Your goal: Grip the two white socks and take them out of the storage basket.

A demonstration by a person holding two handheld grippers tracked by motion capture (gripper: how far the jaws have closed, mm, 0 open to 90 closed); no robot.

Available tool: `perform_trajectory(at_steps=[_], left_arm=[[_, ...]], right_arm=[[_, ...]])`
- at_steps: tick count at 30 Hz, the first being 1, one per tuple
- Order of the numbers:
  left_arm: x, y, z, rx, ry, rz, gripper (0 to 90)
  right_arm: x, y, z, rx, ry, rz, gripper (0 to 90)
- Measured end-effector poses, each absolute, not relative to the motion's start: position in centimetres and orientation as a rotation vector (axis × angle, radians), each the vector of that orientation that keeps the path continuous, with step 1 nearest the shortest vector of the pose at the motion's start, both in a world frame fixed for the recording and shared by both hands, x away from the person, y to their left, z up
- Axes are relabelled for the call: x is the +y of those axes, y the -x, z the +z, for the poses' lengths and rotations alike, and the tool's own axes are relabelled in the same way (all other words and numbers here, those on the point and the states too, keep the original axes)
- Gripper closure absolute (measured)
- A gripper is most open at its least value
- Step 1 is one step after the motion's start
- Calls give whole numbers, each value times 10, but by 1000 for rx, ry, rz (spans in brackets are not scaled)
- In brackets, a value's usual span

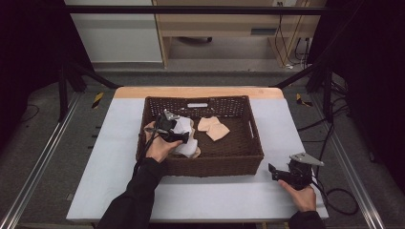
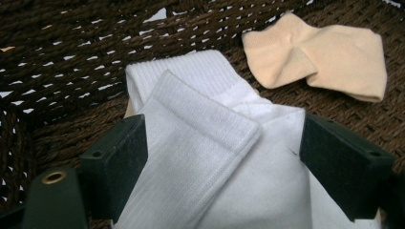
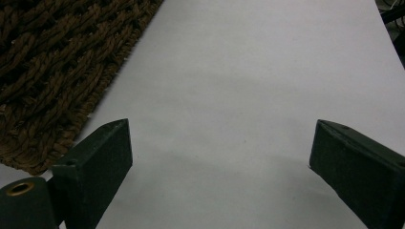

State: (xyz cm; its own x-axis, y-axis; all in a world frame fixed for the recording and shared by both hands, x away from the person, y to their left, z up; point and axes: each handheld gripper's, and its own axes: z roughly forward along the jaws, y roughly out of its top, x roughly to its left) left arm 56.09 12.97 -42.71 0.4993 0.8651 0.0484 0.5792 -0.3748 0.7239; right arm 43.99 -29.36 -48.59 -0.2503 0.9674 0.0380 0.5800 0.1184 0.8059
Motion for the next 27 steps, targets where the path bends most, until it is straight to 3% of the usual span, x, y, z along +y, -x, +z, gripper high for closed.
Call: perform_trajectory(at_steps=[12,27], left_arm=[[129,-562,-433,1194,-2172,527,211],[138,-557,-425,1242,-2112,503,716]], right_arm=[[-293,-440,-486,1898,-1498,993,76],[-293,-440,-486,1897,-1492,993,83]])
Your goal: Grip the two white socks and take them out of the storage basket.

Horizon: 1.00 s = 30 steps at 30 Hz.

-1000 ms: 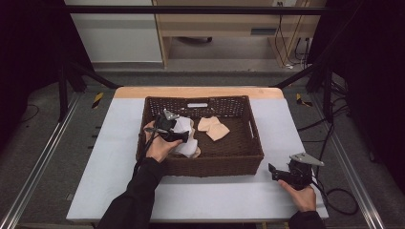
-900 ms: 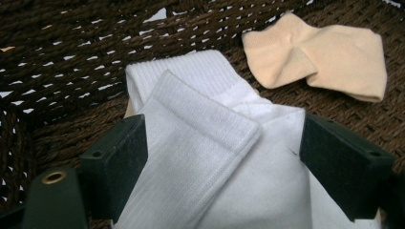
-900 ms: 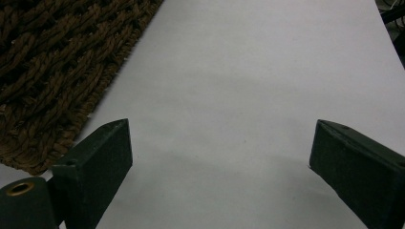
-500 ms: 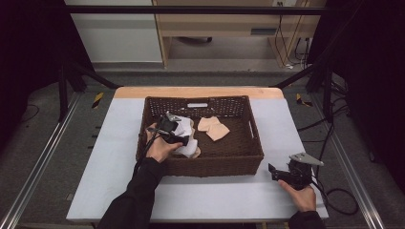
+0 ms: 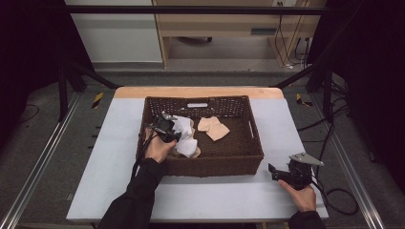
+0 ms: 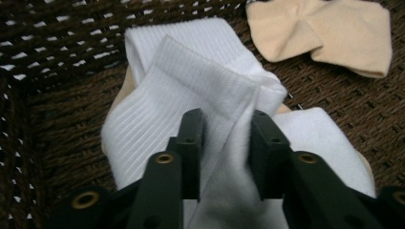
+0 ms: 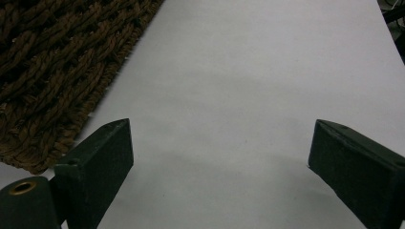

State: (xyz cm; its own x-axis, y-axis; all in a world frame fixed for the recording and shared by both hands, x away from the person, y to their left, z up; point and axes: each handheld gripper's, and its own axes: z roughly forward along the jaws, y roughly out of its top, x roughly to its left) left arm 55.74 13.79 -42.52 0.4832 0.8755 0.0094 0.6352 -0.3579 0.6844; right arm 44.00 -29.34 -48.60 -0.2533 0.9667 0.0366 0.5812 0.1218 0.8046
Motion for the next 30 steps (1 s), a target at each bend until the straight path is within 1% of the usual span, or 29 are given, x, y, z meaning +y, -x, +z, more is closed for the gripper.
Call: perform_trajectory(at_steps=[3,7,19,30], left_arm=[[140,-556,-421,1239,-2083,512,770],[143,-554,-415,1229,-2014,505,804],[144,-543,-391,1092,-1844,560,814],[152,-529,-356,1016,-1716,542,814]], right_arm=[[-293,-440,-486,1898,-1494,993,82],[-294,-440,-486,1899,-1492,992,82],[-293,-440,-486,1900,-1496,992,84],[-294,-440,-486,1893,-1494,997,83]])
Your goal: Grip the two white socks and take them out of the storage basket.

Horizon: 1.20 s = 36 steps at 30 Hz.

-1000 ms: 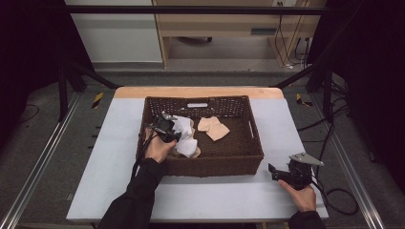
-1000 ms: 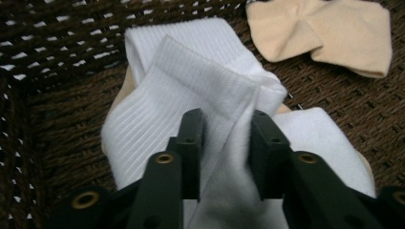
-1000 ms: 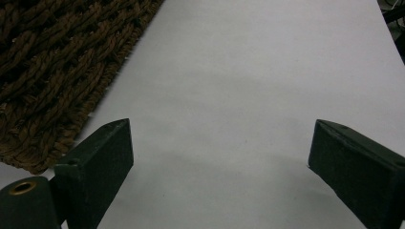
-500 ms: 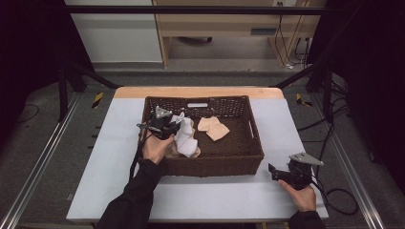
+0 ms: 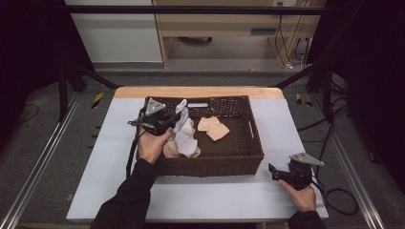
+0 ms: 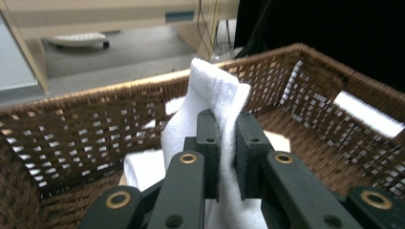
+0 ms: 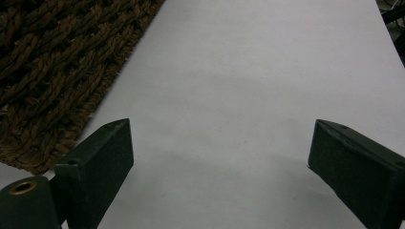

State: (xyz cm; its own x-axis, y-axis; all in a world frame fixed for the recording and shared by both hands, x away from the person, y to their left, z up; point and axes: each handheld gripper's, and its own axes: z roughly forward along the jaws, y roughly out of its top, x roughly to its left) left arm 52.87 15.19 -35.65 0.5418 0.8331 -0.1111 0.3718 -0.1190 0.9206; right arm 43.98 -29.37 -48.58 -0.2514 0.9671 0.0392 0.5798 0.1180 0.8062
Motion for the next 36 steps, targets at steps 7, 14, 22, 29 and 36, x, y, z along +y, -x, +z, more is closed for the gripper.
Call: perform_trajectory(at_steps=[7,14,22,29,36], left_arm=[[169,-521,-343,1004,-1669,555,814],[181,-511,-330,979,-1639,580,813],[195,-495,-310,942,-1617,605,813],[222,-483,-300,951,-1596,637,813],[253,-473,-300,987,-1572,662,813]], right_arm=[[-294,-440,-486,1889,-1490,996,85],[-294,-439,-485,1890,-1494,1001,86],[-294,-439,-485,1889,-1493,1000,86],[-293,-439,-485,1889,-1492,1000,87],[-294,-439,-486,1889,-1487,997,87]])
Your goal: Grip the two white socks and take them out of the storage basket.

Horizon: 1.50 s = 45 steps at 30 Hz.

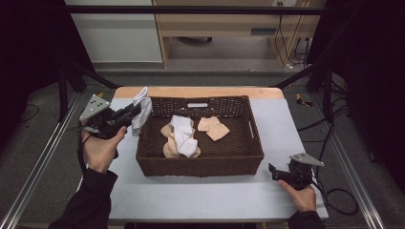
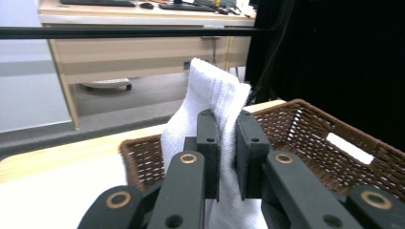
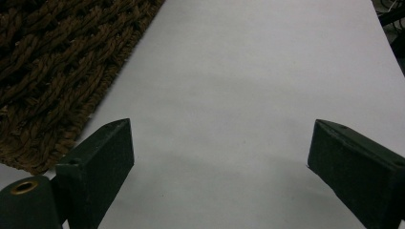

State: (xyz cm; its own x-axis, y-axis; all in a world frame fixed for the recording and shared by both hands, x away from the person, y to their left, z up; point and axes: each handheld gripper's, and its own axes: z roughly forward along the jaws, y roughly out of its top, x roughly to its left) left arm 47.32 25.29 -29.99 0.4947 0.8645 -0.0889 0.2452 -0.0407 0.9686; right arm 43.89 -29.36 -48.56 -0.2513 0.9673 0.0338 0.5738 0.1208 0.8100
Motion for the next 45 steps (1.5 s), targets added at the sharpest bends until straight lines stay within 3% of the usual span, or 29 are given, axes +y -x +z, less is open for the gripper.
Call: perform_trajectory(at_steps=[16,37,40,45], left_arm=[[316,-466,-348,1159,-1565,674,814],[321,-475,-432,1333,-1800,639,804],[319,-475,-439,1339,-1826,637,766],[320,-475,-441,1365,-1803,628,574]], right_arm=[[-294,-439,-486,1888,-1483,995,88],[-294,-438,-485,1891,-1476,1000,88],[-294,-438,-485,1890,-1478,1003,88],[-293,-438,-485,1889,-1475,1003,88]])
